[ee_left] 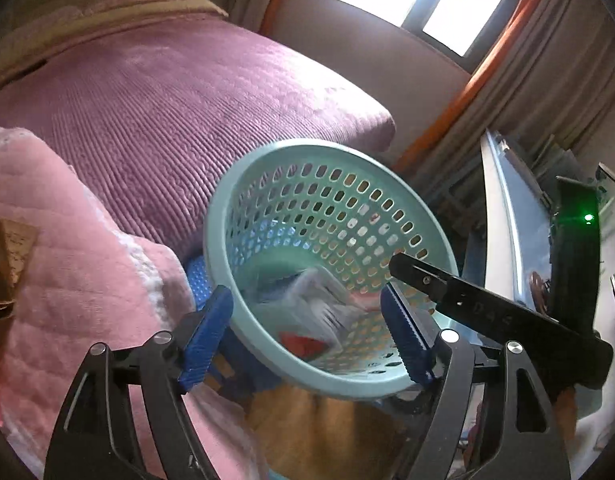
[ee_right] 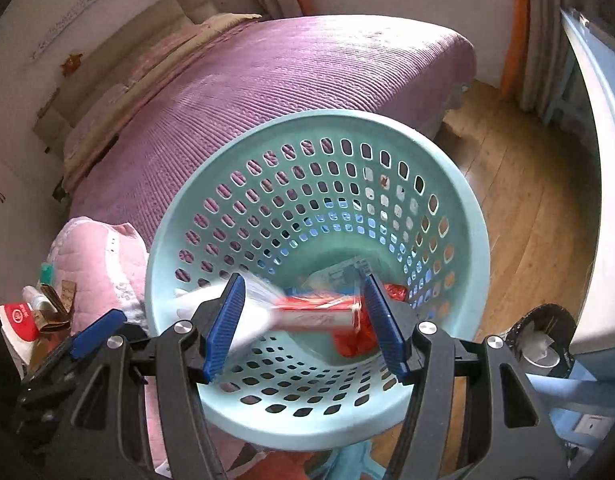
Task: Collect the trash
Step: 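Carry the card box and milk carton over the teal basket and open both tools, then move both open tools back over the trash on the bed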
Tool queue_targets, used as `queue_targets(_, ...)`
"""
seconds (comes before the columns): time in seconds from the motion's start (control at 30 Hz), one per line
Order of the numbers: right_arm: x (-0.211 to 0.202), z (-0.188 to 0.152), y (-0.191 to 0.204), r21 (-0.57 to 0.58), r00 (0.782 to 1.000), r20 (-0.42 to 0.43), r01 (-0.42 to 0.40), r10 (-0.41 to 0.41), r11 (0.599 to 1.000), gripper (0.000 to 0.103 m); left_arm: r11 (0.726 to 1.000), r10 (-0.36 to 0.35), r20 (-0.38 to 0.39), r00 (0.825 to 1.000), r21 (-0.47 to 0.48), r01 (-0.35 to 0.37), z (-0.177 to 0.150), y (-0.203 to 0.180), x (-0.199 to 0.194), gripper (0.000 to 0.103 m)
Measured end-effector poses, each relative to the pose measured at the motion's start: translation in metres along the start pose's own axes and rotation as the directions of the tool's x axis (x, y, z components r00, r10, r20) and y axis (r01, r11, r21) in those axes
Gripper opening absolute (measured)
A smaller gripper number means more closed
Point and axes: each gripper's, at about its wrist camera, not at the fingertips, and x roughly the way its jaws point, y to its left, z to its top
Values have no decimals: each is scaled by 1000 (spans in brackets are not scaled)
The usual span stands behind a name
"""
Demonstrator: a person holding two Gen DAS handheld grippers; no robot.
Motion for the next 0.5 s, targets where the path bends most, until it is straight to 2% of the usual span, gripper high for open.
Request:
queue_targets(0.13,-10,-5,8,-18,1000,24,13,-13,1000,58,1000,3,27,1000,6,-3,-4,-3,-19,74)
queue_targets(0.3,-23,-12,28,-52,999,49,-8,11,999,58,1000,4,82,997,-7,-4,-16,6,-59,74)
queue_targets(0.5,-46,-28,73,-158,993,115,3,15,987,58,999,42,168,985,0,-42,-33,22,-117,74)
